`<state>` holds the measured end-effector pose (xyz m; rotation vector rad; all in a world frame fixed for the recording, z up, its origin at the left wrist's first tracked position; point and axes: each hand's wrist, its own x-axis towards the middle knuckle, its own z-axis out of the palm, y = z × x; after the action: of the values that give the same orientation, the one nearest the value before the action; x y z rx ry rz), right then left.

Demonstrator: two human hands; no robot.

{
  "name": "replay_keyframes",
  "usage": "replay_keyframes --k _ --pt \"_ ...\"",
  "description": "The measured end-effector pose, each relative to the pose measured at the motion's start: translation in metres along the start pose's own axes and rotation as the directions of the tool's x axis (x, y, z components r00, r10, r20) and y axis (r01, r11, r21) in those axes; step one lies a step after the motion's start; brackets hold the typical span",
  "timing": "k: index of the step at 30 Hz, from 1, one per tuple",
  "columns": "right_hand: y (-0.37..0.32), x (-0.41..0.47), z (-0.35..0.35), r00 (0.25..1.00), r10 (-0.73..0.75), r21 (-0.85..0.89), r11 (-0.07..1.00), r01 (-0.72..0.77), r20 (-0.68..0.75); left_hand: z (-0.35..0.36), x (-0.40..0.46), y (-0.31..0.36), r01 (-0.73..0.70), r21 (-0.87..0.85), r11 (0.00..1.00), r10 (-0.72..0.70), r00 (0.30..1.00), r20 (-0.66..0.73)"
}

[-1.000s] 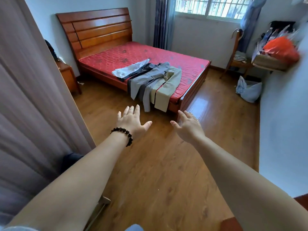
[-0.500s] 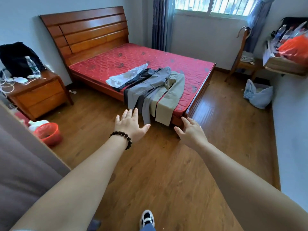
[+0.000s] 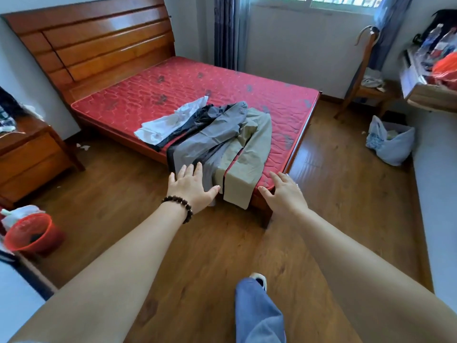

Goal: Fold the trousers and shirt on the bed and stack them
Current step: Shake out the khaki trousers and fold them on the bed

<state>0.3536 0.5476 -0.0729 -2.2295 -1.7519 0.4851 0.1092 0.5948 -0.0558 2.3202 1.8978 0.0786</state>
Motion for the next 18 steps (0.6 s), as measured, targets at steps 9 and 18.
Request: replay_keyframes --k 9,18 --pt "0.044 0.217 -0.018 1.0 0.005 -0.001 1.0 -0.005 0.025 0.016 0.206 0.045 -0.001 0.009 1.0 0.001 0.999 0.038" --pt "0.069 0.37 -0.049 0.999 0.021 -0.012 1.0 -0.02 0.033 0.016 0.357 0.086 -0.02 0.006 1.0 0.019 0.997 0.079"
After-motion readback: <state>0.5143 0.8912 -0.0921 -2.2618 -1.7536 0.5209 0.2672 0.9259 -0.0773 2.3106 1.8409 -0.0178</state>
